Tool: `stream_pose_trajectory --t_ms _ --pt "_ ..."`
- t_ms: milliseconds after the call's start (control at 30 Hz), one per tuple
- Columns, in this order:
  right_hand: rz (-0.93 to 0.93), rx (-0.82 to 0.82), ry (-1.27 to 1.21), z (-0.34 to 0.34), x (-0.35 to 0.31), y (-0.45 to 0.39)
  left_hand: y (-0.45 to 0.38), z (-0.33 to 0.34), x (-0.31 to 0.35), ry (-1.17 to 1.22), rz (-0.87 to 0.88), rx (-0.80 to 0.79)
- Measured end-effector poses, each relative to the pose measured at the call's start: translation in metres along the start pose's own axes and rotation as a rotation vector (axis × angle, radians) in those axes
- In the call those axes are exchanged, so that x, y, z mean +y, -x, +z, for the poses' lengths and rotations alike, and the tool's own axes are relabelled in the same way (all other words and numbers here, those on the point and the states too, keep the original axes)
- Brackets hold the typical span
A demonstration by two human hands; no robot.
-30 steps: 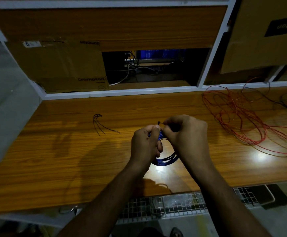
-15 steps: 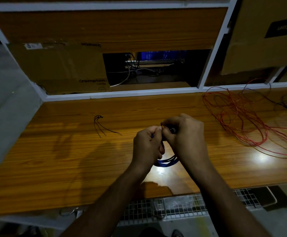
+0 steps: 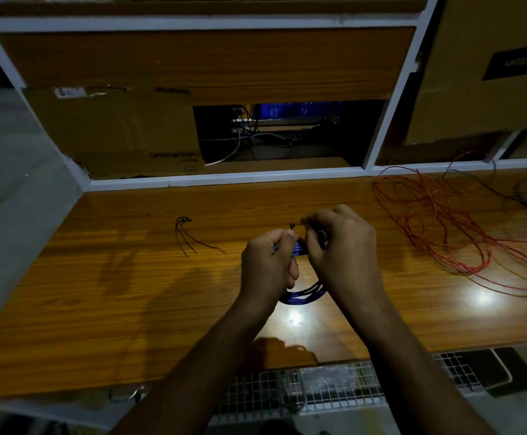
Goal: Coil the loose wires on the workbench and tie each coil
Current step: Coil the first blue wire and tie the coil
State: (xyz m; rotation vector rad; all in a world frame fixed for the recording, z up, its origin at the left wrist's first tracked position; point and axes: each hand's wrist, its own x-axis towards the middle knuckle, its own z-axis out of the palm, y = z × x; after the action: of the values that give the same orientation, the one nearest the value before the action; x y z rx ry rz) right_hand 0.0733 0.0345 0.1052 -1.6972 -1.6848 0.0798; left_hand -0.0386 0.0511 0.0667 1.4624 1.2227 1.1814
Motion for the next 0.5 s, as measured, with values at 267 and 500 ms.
stream_pose_trajectory --t_ms 267,500 --pt "-0.020 0.009 0.018 0.0002 -0.0021 0.0007 0.0019 -0.0005 0.0003 -0.039 0.038 0.016" --pt "-0.052 0.024 0.008 -0.0003 -0.0033 0.0040 0.0066 -0.0018 0.0008 -0.048 0.069 0.018"
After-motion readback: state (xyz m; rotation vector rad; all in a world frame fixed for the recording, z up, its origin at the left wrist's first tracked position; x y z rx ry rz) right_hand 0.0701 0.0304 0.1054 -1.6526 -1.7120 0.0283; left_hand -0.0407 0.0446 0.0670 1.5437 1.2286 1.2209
